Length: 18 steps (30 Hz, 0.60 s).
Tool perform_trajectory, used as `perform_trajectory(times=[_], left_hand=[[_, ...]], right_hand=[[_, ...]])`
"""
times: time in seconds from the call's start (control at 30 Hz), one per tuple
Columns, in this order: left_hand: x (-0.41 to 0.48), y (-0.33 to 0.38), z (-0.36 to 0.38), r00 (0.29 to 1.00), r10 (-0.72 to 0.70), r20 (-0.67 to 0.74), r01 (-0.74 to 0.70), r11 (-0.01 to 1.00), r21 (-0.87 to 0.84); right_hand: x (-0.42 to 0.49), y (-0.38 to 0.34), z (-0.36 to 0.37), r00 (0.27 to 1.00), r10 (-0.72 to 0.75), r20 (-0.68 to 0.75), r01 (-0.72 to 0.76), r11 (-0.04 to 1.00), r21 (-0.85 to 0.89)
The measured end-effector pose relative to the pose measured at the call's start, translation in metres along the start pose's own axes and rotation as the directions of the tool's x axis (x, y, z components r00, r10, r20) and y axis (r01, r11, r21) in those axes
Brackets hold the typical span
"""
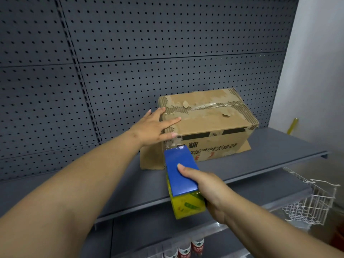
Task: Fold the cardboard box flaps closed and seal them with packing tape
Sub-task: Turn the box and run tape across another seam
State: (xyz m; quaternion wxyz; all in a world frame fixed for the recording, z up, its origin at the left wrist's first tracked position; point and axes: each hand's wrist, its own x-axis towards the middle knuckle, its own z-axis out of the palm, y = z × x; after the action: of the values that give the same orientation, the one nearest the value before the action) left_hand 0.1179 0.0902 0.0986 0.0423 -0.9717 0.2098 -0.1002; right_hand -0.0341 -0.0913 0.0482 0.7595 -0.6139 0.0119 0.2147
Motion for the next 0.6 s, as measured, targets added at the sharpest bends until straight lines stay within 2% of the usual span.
perform_trajectory(times=[0.1, 0.23, 0.33, 0.47, 0.6], left_hand=[[0.001, -0.001, 0.004, 1.000, -0.019, -0.023, 0.018, 0.999, -0.039], [-0.002, 0.006, 0.003, 0.999, -0.041, -0.021, 0.039, 0.997, -0.064], [-0.002, 0.005, 0.003, 0.998, -0.047, -0.030, 0.045, 0.997, -0.066], [0.000, 0.004, 0.004, 0.998, -0.052, -0.023, 0.050, 0.997, -0.065], [0.002, 0.005, 0.003, 0.998, -0.051, -0.024, 0.049, 0.996, -0.073]], right_hand=[[0.002, -0.002, 0.006, 1.000, 0.007, -0.017, -0.008, 0.999, -0.048], [0.009, -0.007, 0.004, 0.986, -0.067, -0.154, 0.058, 0.996, -0.062], [0.010, -0.004, 0.015, 0.984, -0.091, -0.153, 0.078, 0.993, -0.090], [0.016, -0.004, 0.009, 0.958, -0.135, -0.253, 0.118, 0.990, -0.080], [0.017, -0.003, 0.010, 0.971, -0.124, -0.206, 0.111, 0.991, -0.072]])
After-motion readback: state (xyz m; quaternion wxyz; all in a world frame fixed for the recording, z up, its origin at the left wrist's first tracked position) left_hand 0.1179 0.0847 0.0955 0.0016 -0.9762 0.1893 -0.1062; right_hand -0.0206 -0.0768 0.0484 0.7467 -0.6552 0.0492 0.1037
